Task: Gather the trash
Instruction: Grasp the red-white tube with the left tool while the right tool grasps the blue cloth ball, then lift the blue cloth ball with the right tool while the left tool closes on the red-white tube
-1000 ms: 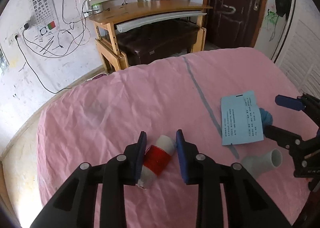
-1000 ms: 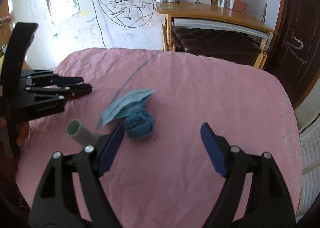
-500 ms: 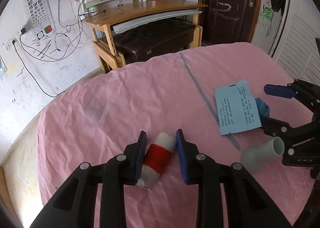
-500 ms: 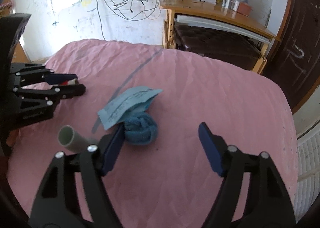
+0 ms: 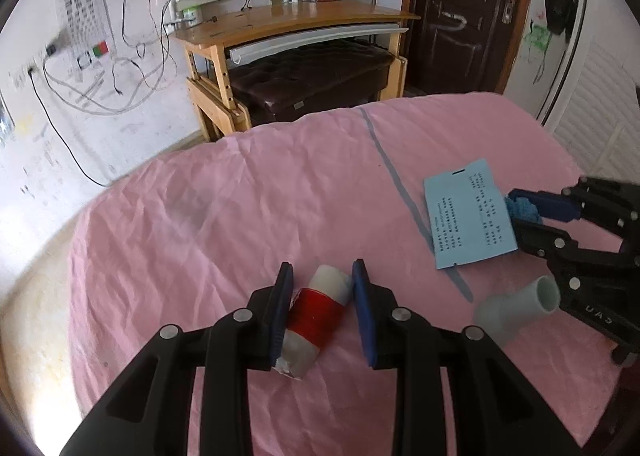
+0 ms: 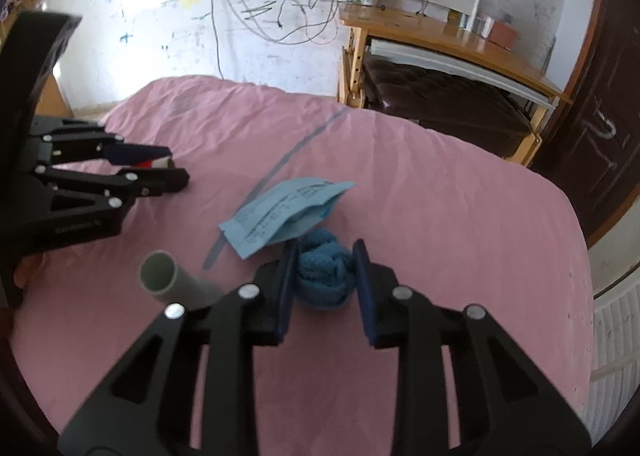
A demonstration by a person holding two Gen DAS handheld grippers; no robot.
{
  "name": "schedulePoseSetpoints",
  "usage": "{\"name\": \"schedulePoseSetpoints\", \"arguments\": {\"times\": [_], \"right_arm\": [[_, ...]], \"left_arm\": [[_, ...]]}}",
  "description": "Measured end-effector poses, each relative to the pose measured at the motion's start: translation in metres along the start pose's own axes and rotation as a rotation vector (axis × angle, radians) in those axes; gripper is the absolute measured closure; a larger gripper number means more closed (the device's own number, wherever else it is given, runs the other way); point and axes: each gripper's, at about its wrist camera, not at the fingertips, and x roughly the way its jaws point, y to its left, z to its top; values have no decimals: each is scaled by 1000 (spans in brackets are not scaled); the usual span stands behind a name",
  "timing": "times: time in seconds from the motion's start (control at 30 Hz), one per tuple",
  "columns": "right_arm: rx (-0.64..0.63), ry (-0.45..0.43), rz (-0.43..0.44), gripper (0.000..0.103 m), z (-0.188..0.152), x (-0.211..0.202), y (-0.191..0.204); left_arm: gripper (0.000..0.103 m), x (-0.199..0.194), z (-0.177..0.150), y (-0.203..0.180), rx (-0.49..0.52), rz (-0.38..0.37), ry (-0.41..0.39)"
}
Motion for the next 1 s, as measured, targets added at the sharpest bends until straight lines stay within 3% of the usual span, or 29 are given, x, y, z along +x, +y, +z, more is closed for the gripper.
{"name": "schedulePoseSetpoints", "arguments": {"times": [0.27, 0.4, 0.6, 0.73, 0.8, 0.87, 1.0], "right_arm": [[118, -75, -18, 77, -11, -35, -39], [168, -115, -21, 77, -17, -51, -58], [189, -122, -11, 77, -28, -56, -68], [201, -129, -5, 77, -34, -56, -72], [214, -137, -5, 77, -36, -58, -76], [228, -147, -8, 77, -38, -61, -82], [251, -165, -18, 77, -41, -69, -92]], "left_arm": [[78, -31, 9, -1, -27, -51, -84], [78, -46, 16, -11, -3, -22, -103], [77, -31, 21, -18, 93, 71, 5], [77, -13, 17, -4, 73, 30, 89], [61, -8, 13, -1, 76, 3, 105], [49, -3, 11, 0, 79, 22, 118], [48, 3, 6, -3, 76, 21, 119]]}}
